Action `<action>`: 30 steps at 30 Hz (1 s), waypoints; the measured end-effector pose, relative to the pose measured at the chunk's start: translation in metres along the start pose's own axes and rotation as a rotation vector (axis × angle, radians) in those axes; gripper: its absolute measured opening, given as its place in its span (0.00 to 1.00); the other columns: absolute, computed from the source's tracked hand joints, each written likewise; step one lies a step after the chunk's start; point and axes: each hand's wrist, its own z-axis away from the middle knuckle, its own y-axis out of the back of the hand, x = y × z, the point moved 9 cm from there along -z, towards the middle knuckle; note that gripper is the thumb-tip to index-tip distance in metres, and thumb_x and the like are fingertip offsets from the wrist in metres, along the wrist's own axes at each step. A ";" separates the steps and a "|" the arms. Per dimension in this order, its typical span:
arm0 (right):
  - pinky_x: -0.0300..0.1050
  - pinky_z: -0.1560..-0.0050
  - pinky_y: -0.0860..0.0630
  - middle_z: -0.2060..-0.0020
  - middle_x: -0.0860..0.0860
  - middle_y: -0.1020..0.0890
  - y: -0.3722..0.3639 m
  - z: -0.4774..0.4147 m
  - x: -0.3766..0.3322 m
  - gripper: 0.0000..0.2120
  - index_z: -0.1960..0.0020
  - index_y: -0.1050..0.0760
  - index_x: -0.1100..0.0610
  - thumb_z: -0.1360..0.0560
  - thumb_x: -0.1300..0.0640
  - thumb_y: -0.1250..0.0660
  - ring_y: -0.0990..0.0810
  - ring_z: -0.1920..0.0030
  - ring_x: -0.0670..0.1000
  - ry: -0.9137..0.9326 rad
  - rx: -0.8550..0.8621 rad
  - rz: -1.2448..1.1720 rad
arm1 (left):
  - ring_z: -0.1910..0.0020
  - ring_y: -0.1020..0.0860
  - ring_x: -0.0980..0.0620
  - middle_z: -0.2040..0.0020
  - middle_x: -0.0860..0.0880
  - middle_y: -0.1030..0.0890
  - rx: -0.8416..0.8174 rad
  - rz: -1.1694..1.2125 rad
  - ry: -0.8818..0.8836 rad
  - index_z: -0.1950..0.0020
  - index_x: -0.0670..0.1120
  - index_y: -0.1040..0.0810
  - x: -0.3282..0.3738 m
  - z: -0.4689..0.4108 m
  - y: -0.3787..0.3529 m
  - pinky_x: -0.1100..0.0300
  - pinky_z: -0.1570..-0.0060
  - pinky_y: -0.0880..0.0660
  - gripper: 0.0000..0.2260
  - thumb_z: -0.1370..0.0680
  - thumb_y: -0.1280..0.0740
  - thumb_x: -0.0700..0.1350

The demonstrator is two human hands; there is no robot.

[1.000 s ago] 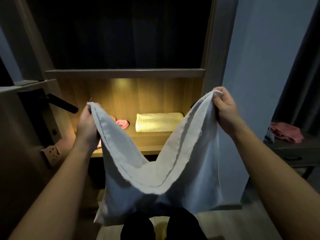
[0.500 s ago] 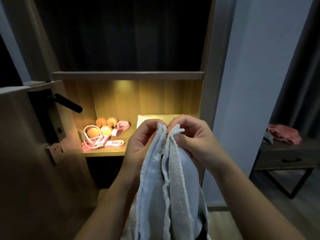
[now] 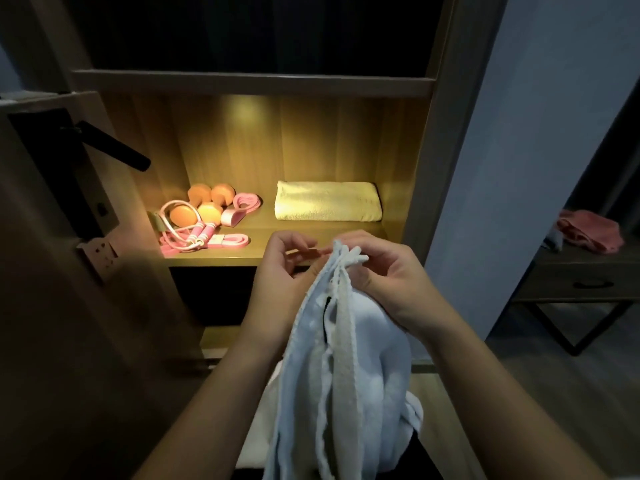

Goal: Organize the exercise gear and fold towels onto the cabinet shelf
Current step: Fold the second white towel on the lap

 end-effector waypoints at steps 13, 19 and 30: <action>0.40 0.58 0.21 0.55 0.47 0.17 0.032 0.024 0.090 0.10 0.45 0.24 0.50 0.25 0.49 0.33 0.18 0.55 0.47 -0.257 0.111 -0.053 | 0.57 0.21 0.54 0.58 0.57 0.20 -0.049 -0.637 -0.121 0.53 0.49 0.20 -0.005 0.079 0.042 0.62 0.60 0.22 0.02 0.25 0.32 0.45; 0.39 0.56 0.21 0.52 0.47 0.17 0.049 0.050 0.109 0.13 0.44 0.22 0.47 0.26 0.44 0.35 0.18 0.53 0.46 -0.331 0.152 -0.204 | 0.52 0.23 0.58 0.52 0.57 0.22 -0.163 -0.743 0.017 0.46 0.49 0.22 -0.049 0.109 0.056 0.64 0.55 0.25 0.07 0.24 0.31 0.43; 0.39 0.59 0.20 0.55 0.44 0.16 0.096 0.084 0.145 0.07 0.42 0.26 0.50 0.20 0.54 0.37 0.16 0.56 0.45 -0.449 0.455 -0.124 | 0.51 0.24 0.65 0.51 0.61 0.20 -0.484 -0.889 -0.106 0.44 0.52 0.18 -0.068 0.153 0.018 0.70 0.48 0.29 0.12 0.21 0.38 0.53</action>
